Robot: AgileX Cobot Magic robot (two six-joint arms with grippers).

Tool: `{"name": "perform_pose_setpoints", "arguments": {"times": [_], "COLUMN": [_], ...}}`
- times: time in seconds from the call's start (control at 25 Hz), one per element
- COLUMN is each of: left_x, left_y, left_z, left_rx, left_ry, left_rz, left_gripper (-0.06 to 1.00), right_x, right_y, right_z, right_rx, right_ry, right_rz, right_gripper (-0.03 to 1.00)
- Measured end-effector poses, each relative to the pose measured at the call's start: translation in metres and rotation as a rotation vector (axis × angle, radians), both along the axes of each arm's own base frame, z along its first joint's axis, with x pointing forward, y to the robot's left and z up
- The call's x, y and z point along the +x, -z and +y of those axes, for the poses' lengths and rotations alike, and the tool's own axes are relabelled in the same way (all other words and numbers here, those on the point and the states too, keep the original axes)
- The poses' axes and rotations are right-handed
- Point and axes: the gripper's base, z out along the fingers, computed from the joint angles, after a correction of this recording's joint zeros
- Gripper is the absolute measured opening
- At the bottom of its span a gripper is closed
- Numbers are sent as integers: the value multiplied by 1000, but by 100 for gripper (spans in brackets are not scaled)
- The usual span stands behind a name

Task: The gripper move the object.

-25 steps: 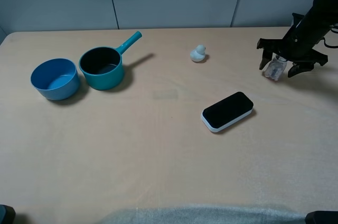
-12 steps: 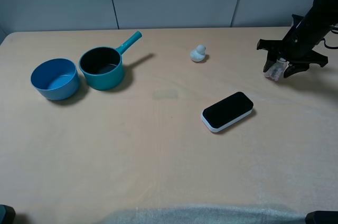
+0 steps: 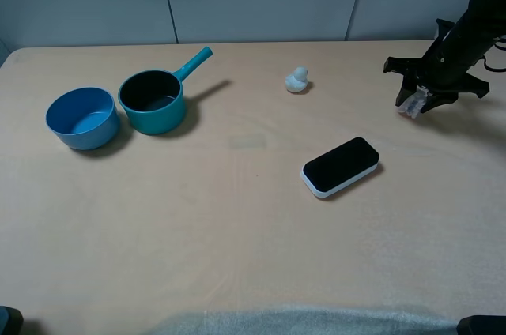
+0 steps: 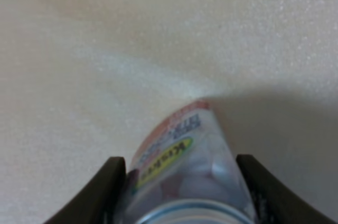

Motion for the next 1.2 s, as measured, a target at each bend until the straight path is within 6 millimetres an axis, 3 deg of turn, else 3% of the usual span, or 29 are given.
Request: {"name": "perform_pose_setpoints", "arguments": {"times": [0.52,0.76,0.96,1.2], "left_x": [0,0,0,0], "left_y": [0,0,0,0], "left_z": [0,0,0,0], "left_rx": [0,0,0,0], "left_ry": [0,0,0,0], "left_rz": [0,0,0,0], "left_gripper": [74,74,74,74], "right_x": [0,10,22,30], "right_y": [-3,-41,-78,-114], "right_z": [0,4,27,82], "right_rx": [-8,-18,-16,-2], "right_ry": [-50,-105,-178,-333], "right_rz": [-9,-102,-178,-257], "right_gripper": [33,33,33,33]}}
